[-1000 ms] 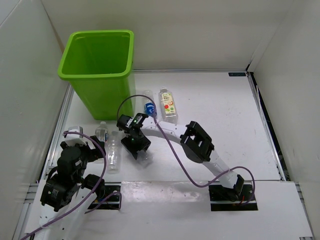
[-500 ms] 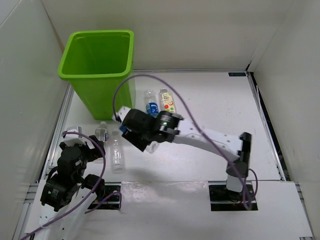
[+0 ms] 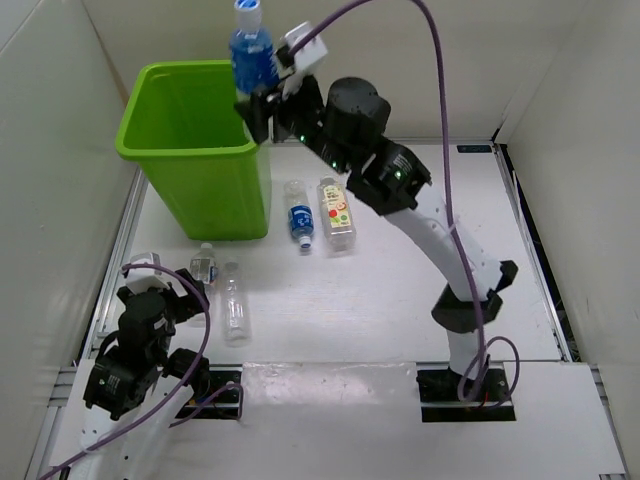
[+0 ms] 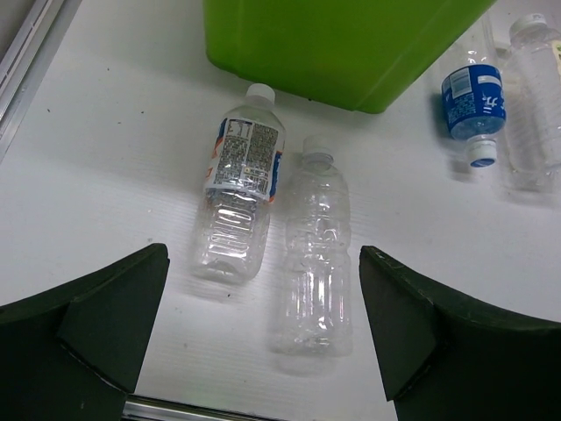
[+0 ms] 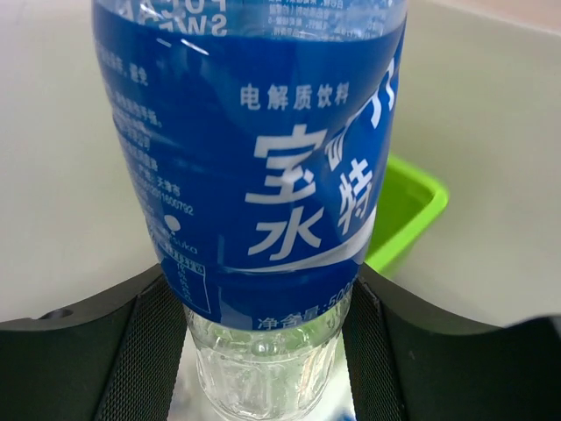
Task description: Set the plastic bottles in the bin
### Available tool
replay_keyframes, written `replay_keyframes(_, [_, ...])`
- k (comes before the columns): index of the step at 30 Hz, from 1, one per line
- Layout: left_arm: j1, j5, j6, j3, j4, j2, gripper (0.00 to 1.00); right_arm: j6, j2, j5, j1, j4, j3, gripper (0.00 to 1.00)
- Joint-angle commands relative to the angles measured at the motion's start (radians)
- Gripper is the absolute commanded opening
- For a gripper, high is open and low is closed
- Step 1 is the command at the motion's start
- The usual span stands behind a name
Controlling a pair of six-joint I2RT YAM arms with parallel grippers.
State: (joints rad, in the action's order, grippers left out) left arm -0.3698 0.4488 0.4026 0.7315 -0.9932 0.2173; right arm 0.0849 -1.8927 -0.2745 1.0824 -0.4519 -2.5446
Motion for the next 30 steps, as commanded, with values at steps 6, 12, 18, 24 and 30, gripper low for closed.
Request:
replay_keyframes(6, [-0.012, -0.005, 0.007, -0.009, 0.018, 0.056, 1.0, -0.282, -0.18, 0.147, -0.19, 0.343, -0.097, 0.35])
replay_keyframes(12, [-0.038, -0.012, 0.001, -0.012, 0.028, 0.065, 1.0, -0.277, -0.29, 0.129, -0.202, 0.55, -0.152, 0.33])
replay_keyframes(18, [-0.055, -0.012, -0.002, -0.015, 0.033, 0.065, 1.0, -0.254, -0.332, 0.112, -0.179, 0.559, -0.148, 0.4])
replay_keyframes(24, [-0.072, -0.009, -0.005, -0.018, 0.038, 0.051, 1.0, -0.24, -0.374, 0.101, -0.162, 0.533, -0.138, 0.6])
replay_keyframes(30, [-0.09, -0.001, -0.005, -0.024, 0.039, 0.04, 1.0, -0.243, -0.382, 0.101, -0.147, 0.49, -0.125, 0.82])
